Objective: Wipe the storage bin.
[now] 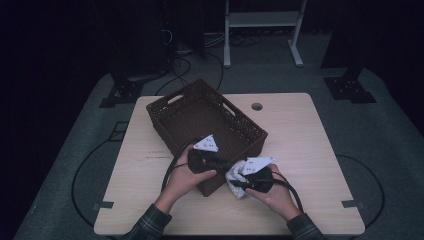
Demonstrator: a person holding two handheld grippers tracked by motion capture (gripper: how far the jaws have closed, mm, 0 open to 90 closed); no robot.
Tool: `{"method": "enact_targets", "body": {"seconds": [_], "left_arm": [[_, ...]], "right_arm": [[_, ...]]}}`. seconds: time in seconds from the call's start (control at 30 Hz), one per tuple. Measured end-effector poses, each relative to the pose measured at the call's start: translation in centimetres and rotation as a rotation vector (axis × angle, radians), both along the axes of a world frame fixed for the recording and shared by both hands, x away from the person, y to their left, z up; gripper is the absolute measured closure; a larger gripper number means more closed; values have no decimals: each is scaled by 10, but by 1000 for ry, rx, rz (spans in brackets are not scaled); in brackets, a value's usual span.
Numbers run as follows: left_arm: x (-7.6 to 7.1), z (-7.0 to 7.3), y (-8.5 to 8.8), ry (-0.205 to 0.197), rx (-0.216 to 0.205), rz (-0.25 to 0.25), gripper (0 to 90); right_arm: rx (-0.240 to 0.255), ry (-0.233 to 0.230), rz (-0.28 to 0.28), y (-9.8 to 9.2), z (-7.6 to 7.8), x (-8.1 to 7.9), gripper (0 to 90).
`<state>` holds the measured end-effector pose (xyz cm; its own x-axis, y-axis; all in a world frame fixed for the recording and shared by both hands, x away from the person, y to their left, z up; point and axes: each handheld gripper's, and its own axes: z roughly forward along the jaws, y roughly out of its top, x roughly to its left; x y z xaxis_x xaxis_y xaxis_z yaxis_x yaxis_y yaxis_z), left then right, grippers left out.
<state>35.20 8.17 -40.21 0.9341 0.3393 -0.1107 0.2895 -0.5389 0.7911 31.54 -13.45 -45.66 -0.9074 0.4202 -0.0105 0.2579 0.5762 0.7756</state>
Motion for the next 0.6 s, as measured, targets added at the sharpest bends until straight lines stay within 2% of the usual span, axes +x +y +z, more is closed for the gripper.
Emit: {"method": "enact_targets", "body": {"seconds": [0.2,0.4,0.6], "left_arm": [[0,0,0,2,-1,0,711],[0,0,0,3,-2,-1,711],[0,0,0,6,-2,0,710]], "right_arm": [[-44,43,-10,1,-14,6,765],[-27,52,-11,-1,-15,5,764],[34,49,6,-5,-5,-1,763]]}}
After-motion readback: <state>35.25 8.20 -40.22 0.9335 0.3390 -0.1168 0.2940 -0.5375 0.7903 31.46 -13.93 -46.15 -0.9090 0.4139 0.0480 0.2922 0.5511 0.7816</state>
